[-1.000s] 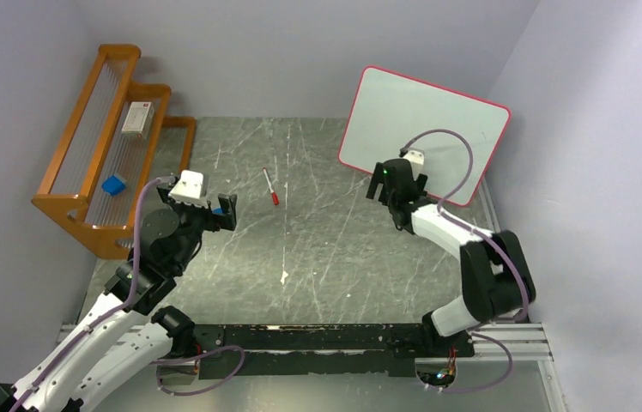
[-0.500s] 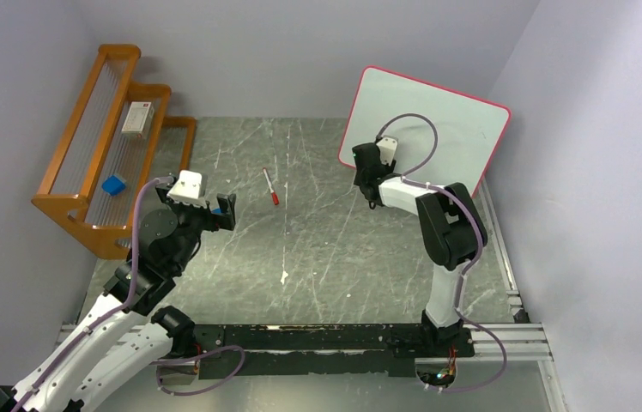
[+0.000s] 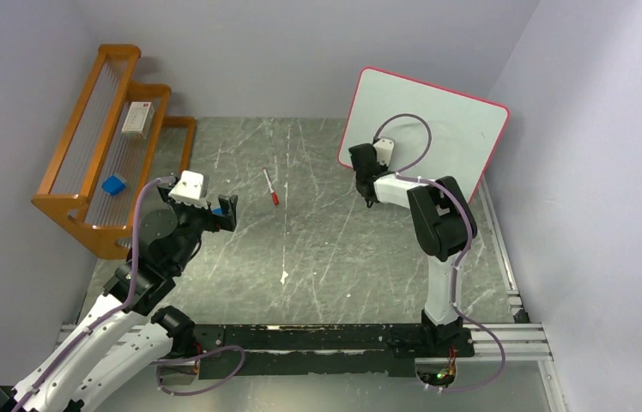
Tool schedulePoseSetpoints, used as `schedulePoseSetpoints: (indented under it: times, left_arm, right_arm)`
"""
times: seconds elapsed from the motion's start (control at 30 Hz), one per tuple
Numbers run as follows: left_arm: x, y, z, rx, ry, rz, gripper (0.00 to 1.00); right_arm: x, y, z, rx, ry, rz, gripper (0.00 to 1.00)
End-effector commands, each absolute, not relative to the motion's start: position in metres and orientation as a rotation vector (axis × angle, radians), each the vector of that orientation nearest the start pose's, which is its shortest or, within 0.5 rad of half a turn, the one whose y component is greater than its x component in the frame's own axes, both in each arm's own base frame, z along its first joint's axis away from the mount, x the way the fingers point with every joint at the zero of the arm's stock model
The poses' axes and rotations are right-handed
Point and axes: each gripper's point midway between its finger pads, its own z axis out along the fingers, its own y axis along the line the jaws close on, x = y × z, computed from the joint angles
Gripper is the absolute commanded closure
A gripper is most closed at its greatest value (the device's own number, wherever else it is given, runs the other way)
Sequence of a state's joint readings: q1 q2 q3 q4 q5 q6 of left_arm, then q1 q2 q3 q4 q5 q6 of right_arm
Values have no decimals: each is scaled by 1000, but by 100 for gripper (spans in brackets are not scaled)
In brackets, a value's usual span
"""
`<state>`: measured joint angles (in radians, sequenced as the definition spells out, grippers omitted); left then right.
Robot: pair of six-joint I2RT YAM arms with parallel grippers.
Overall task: Write a sentence on the whiteboard
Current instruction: Move the whiteboard stand to the center of the board.
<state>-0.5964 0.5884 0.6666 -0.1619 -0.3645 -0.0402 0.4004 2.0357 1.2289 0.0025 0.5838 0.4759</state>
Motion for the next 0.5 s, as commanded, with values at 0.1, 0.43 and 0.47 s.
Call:
schedulePoseSetpoints:
  times: [0.1, 0.43, 0.47]
  left_arm:
    - [264, -105, 290, 181, 1607, -194, 2]
    - [264, -103, 290, 169, 1609, -191, 2]
    - [264, -103, 290, 170, 1611, -191, 2]
  right_arm:
    - [470, 122, 25, 279, 2211, -184, 100]
    - [411, 158, 29, 116, 2273, -50, 100]
    - [402, 160, 26, 106, 2285, -44, 100]
